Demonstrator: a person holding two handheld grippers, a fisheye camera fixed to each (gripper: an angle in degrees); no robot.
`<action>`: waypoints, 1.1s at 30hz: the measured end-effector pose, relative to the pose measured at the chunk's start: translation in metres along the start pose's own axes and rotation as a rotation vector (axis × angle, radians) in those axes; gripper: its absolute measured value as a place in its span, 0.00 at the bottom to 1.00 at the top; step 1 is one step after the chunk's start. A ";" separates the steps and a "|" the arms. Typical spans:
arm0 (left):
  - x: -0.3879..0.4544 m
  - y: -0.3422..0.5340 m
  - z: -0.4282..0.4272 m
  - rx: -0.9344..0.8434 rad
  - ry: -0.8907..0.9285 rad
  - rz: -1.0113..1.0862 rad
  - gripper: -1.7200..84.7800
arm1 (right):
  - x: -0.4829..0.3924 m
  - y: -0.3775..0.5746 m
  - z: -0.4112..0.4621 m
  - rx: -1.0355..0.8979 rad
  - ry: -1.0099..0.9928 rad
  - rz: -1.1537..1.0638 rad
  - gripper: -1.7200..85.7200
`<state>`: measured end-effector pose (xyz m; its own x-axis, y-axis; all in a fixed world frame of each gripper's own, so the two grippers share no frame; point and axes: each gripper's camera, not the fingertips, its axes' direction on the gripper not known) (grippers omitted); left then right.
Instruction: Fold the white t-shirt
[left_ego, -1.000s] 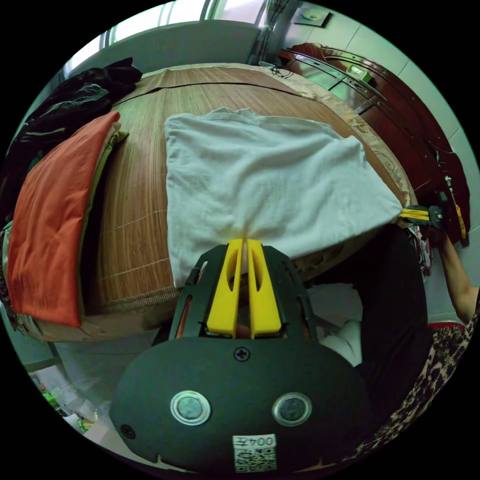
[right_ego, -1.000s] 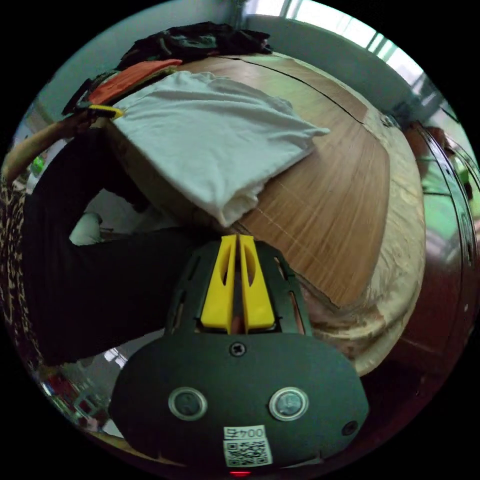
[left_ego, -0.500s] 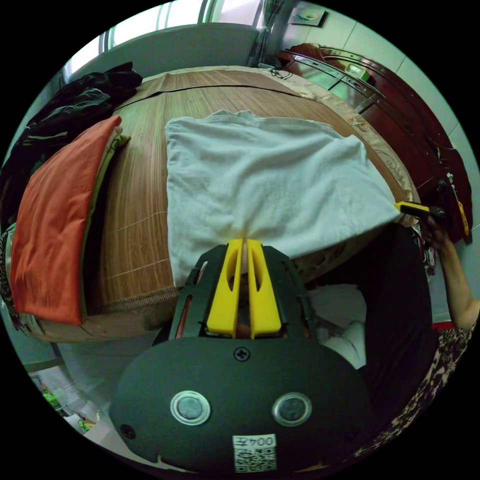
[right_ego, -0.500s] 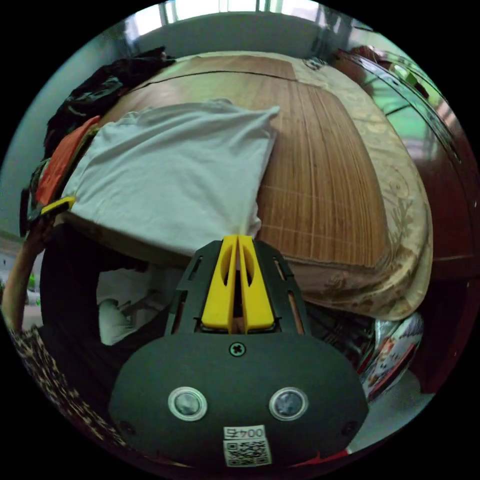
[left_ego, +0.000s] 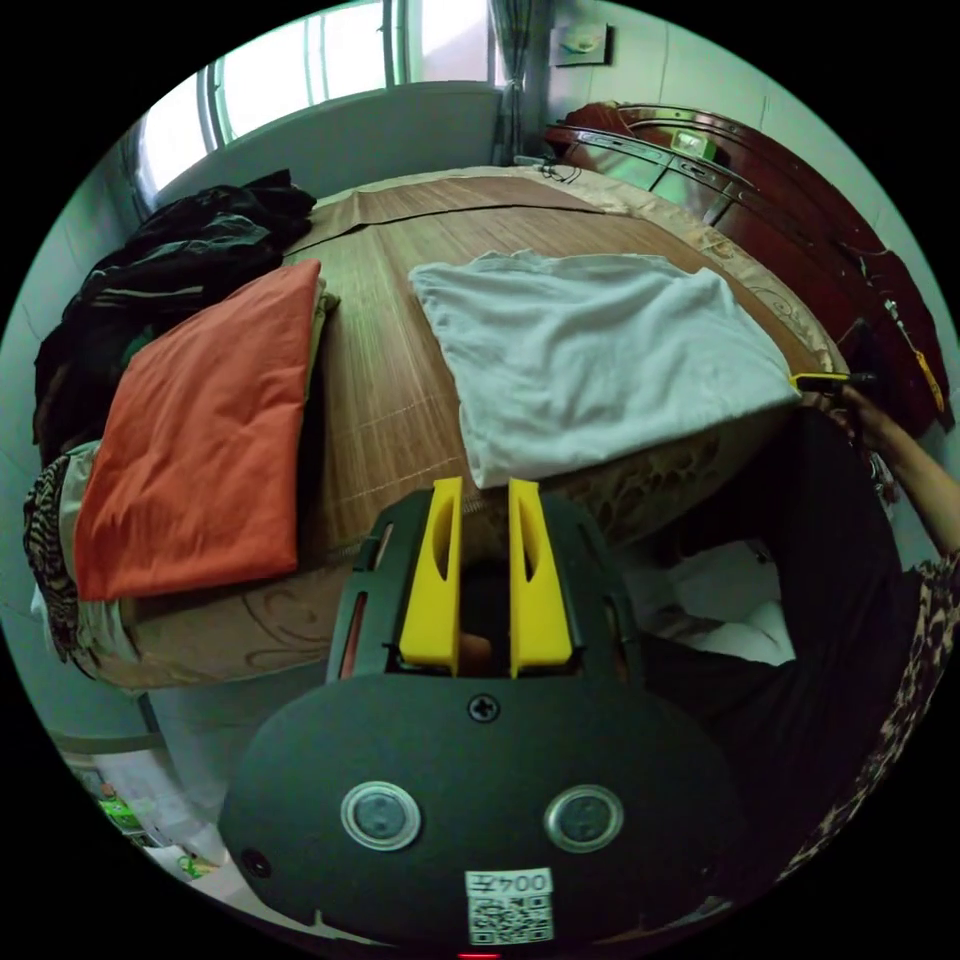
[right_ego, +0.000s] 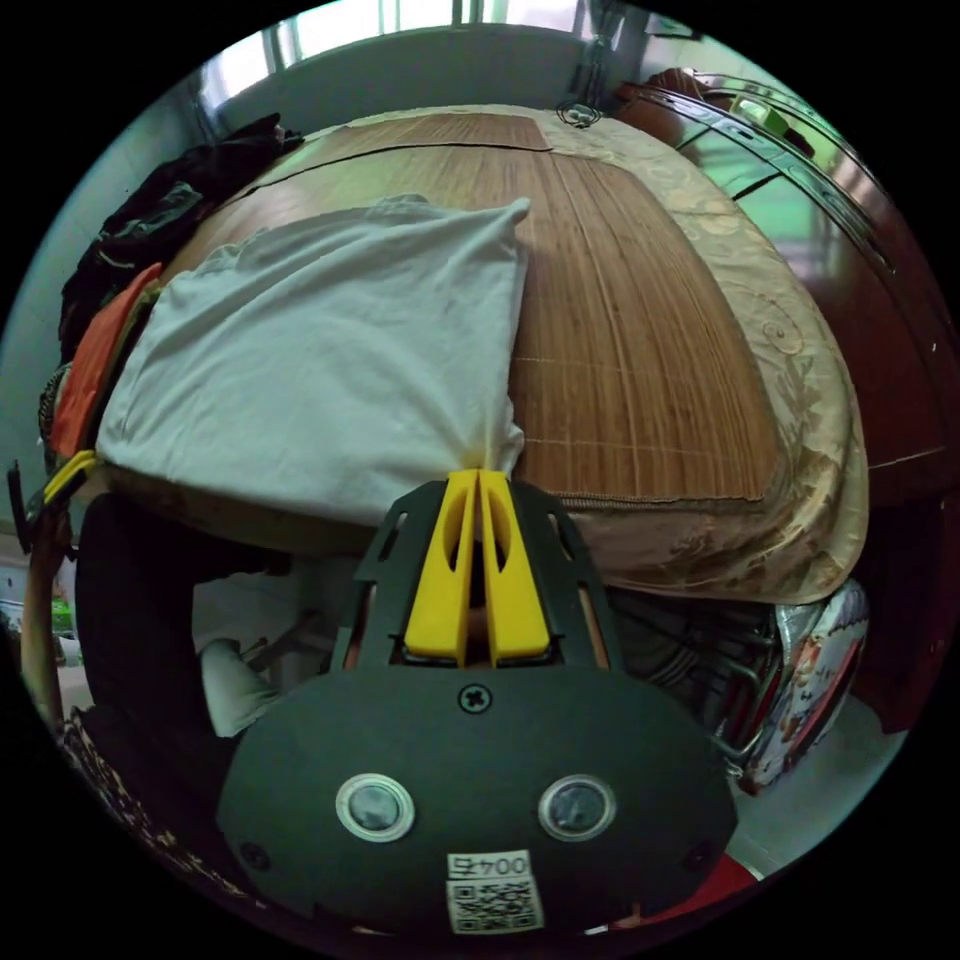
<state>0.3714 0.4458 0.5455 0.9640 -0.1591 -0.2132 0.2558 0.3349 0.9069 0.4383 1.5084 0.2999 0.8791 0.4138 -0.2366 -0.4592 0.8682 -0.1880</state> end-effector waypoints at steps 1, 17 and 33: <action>0.000 0.002 0.001 0.006 0.011 0.012 0.11 | 0.002 0.000 0.000 0.000 -0.025 0.014 0.01; -0.005 0.006 0.006 -0.014 0.027 0.046 0.10 | -0.046 -0.003 0.002 0.008 0.164 -0.074 0.01; -0.013 0.012 0.003 -0.020 0.042 0.045 0.06 | -0.047 -0.015 0.001 0.017 0.127 -0.058 0.01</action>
<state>0.3618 0.4488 0.5598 0.9767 -0.1041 -0.1875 0.2127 0.3590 0.9087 0.4041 1.4762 0.3145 0.8802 0.3260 -0.3448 -0.4053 0.8944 -0.1891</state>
